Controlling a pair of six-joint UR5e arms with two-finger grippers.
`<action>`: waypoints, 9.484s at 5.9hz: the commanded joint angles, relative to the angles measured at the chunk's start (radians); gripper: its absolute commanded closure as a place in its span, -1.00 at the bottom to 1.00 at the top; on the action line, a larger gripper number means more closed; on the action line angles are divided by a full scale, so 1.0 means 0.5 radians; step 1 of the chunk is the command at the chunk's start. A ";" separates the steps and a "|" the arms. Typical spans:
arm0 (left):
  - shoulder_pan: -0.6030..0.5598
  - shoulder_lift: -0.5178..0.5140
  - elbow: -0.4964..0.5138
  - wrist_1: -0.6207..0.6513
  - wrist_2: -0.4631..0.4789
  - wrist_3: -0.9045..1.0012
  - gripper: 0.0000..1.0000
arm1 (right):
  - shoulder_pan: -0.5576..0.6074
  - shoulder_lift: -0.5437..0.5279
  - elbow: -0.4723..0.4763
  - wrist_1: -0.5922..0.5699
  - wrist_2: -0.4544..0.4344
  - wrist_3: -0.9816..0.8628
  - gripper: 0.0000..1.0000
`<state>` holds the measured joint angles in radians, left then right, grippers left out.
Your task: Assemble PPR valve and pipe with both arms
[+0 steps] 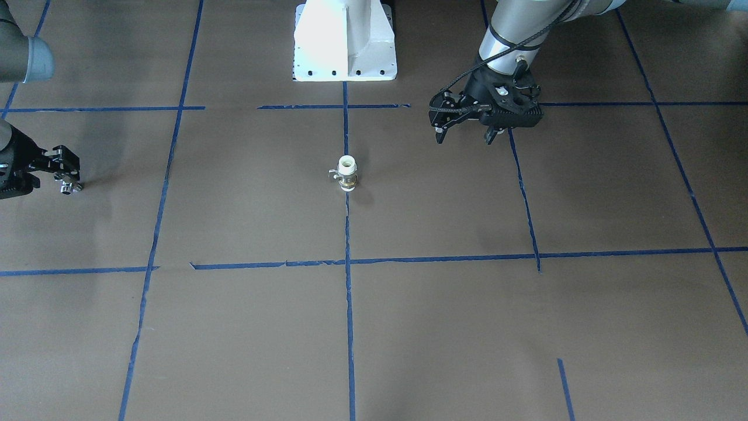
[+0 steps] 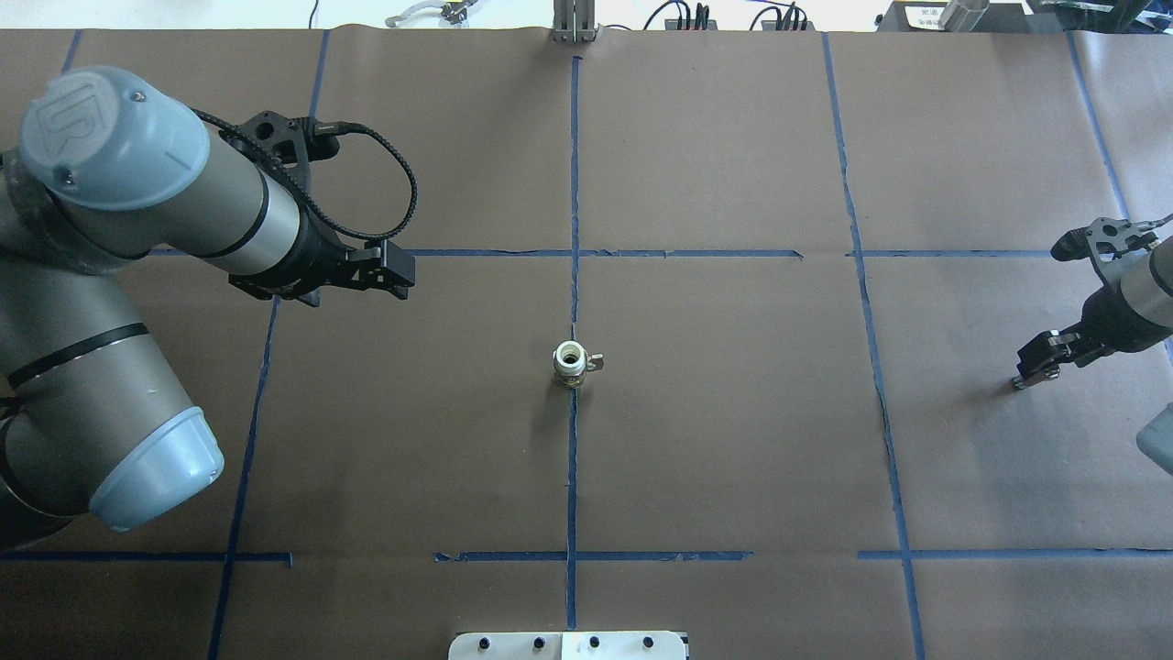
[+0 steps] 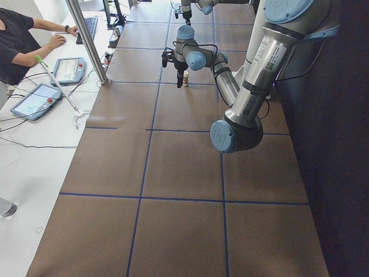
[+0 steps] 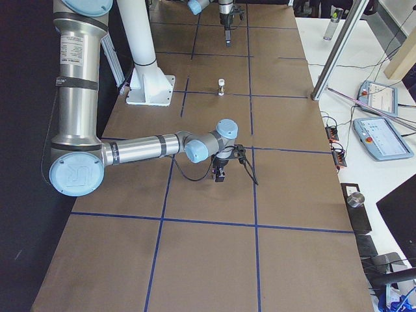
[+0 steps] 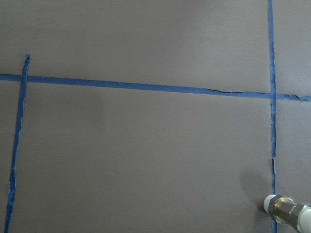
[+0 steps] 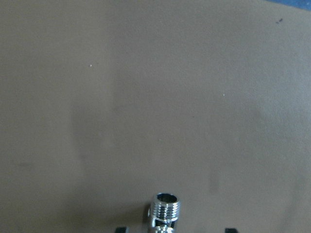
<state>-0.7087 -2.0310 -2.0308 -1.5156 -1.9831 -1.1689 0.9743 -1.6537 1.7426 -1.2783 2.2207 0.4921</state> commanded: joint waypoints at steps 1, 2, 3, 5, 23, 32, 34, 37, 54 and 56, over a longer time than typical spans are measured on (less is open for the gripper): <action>0.000 0.000 -0.006 0.000 -0.001 0.000 -0.99 | -0.010 0.000 0.000 -0.002 0.004 0.004 0.31; 0.000 0.000 -0.006 0.000 -0.001 0.000 -0.99 | -0.010 0.000 0.003 0.001 0.004 0.001 0.99; 0.000 0.000 -0.016 0.000 -0.001 -0.003 -0.99 | -0.007 0.000 0.012 0.001 0.004 0.001 1.00; -0.003 0.003 -0.043 0.003 -0.001 -0.006 -0.99 | -0.007 0.003 0.308 -0.072 0.019 0.083 1.00; 0.104 0.206 -0.083 -0.031 0.018 -0.021 -0.99 | -0.823 2.004 -0.350 -1.082 -0.300 2.016 1.00; 0.092 0.328 -0.105 -0.043 0.002 0.131 -0.99 | -0.642 1.197 0.705 -1.067 -0.327 1.712 -1.00; -0.036 0.442 -0.132 -0.043 -0.007 0.422 -0.99 | -0.367 0.815 0.844 -1.064 -0.303 1.237 -1.00; -0.544 0.757 -0.135 -0.019 -0.315 1.251 -0.99 | 0.292 0.355 0.752 -1.067 0.052 0.091 -1.00; -1.565 1.157 0.374 0.218 -0.903 2.654 -1.00 | 1.046 0.095 -0.111 -0.745 0.274 -1.546 -1.00; -1.562 1.138 0.374 0.236 -0.900 2.651 -1.00 | 1.040 0.095 -0.110 -0.745 0.274 -1.549 -1.00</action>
<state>-1.4907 -1.4593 -1.8436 -1.4031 -2.4349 0.1575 1.4957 -1.6059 1.6870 -1.6507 2.3577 -0.2819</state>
